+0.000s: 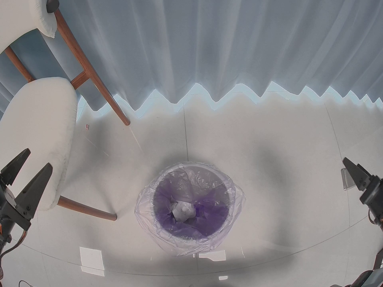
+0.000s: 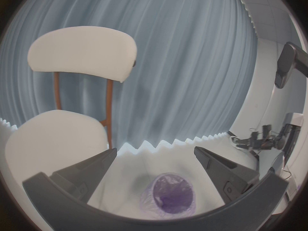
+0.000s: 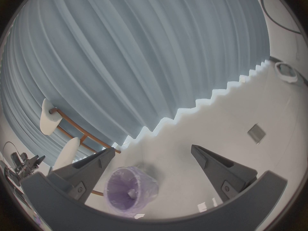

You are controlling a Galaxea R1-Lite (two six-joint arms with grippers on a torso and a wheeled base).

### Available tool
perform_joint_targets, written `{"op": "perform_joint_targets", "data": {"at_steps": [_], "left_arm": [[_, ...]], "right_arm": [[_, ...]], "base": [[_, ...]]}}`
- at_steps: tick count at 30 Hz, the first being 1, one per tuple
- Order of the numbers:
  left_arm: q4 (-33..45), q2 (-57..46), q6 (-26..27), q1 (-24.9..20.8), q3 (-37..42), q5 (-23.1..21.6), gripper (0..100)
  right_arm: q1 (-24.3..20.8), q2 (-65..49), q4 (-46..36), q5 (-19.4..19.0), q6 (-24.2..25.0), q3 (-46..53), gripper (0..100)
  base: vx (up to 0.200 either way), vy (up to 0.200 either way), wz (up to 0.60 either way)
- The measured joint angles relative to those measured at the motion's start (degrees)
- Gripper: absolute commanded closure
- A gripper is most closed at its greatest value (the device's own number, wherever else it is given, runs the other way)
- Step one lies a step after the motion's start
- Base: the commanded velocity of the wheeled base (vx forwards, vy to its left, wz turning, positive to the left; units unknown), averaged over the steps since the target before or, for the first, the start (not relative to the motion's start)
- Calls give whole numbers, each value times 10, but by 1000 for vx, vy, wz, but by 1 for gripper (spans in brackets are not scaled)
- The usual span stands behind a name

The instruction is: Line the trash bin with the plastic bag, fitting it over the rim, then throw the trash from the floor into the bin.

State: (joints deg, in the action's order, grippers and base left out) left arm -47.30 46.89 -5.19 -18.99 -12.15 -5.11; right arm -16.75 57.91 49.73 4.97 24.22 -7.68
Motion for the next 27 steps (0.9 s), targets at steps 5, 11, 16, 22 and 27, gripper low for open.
{"op": "perform_joint_targets", "data": {"at_steps": [5,11,16,22,27], "left_arm": [[57,-74,3,56,22,0,0],[127,-168,6,111,55,-3,0],[237,-279,14,151,84,-20,0],[420,-397,31,173,104,-25,0],[453,-437,44,184,110,8,0]], "right_arm": [[54,-140,-99,-10,-47,24,0],[95,-310,-252,-19,-113,39,0],[116,-423,-330,-24,-158,52,0],[137,-499,-419,-27,-194,63,0],[155,-542,-469,-11,-214,66,0]], "base": [[0,0,0],[0,0,0],[0,0,0],[0,0,0],[0,0,0]]}}
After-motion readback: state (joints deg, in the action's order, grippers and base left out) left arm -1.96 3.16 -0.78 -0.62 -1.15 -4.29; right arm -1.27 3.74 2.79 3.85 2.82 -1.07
